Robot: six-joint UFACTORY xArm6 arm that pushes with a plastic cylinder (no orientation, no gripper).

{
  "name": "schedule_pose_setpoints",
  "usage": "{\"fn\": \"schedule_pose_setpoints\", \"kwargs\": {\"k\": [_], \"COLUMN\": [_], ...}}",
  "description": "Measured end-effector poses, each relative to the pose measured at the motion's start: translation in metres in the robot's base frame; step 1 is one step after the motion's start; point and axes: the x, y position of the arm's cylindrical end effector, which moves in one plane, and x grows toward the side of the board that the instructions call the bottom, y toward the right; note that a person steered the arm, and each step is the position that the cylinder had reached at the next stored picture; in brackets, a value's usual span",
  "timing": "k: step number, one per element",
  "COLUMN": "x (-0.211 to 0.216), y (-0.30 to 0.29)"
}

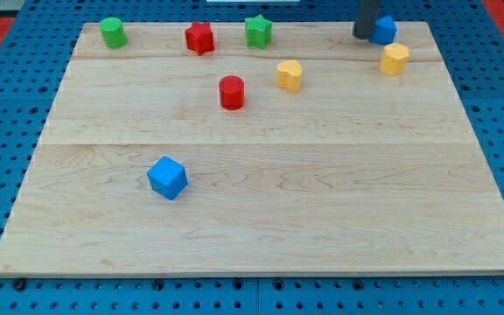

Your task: Point at the blue cube

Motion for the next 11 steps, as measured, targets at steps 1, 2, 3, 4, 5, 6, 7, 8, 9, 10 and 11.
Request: {"fn": "schedule_pose_setpoints", "kwargs": {"k": [1, 2, 3, 4, 5, 6, 7, 8, 9, 10, 11], "x": [0.000, 0.005, 0.018, 0.019, 0.019, 0.023, 0.045, 0.057, 0.058, 0.058, 0.083], "y": [0.018, 0.010, -0.024, -0.045, -0.046, -0.051, -0.086, -0.123, -0.161, -0.197, -0.232]}}
